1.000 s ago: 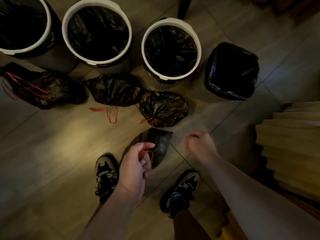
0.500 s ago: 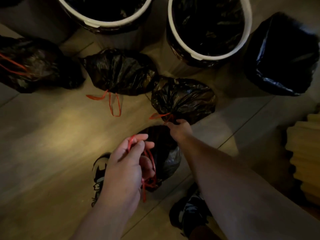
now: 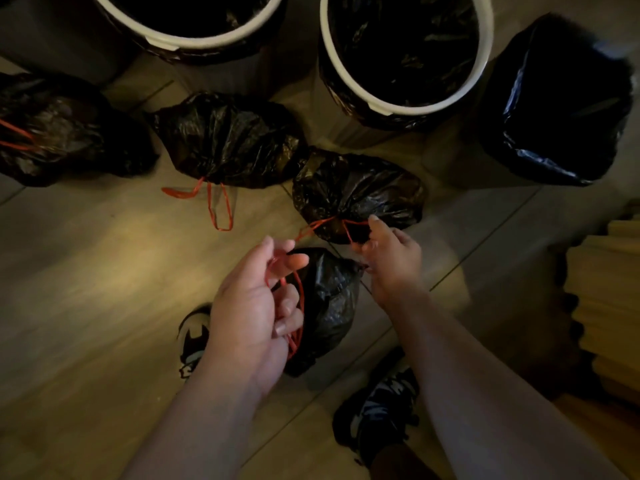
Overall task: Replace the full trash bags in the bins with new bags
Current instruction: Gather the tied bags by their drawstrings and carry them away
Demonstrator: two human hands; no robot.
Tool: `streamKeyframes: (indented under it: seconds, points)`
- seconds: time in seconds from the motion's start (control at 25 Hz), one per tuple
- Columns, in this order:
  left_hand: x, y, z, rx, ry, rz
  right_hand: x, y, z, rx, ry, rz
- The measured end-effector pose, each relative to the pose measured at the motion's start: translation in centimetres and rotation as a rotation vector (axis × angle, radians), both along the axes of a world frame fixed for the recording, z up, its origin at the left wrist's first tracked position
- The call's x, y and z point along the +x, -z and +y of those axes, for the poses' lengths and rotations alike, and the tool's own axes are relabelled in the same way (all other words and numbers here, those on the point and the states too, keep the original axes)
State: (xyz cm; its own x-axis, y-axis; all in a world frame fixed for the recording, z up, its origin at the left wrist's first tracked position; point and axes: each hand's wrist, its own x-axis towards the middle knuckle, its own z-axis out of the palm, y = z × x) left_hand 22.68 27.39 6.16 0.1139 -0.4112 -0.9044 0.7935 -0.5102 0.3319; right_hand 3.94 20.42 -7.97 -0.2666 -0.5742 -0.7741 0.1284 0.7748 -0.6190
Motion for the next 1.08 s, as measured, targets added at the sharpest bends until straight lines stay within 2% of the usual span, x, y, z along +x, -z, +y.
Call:
streamKeyframes:
  seconds: [0.08,0.2,0.28,0.36,0.48,0.64,0.92,1.08]
  points:
    - [0.8,0.0,0.1,-0.002,-0.014,0.002,1.3,-0.5,-0.8,-0.017,-0.012,-0.086]
    - [1.7,0.3,0.3,-0.008,-0.031,-0.017,4.4,0.9,-1.0,0.231,-0.239,0.054]
    - [2.0,0.5,0.3,0.014,-0.047,-0.026,6.2,2.9,-0.6,0.368,-0.312,0.12]
    - [2.0,0.6,0.3,0.026,-0.052,-0.03,7.9,4.8,-0.5,0.433,-0.285,0.145]
    - [2.0,0.7,0.2,0.034,-0.041,-0.042,9.5,7.6,-1.3,0.489,-0.131,0.156]
    - [2.0,0.7,-0.2,0.043,0.0,-0.058,9.4,9.1,-1.4,0.451,0.013,0.149]
    - [1.6,0.0,-0.8,0.033,0.006,-0.067,4.9,4.6,2.5,0.273,0.11,0.141]
    - [1.5,-0.1,-0.3,0.036,-0.012,-0.086,2.6,1.9,3.7,0.172,0.123,0.015]
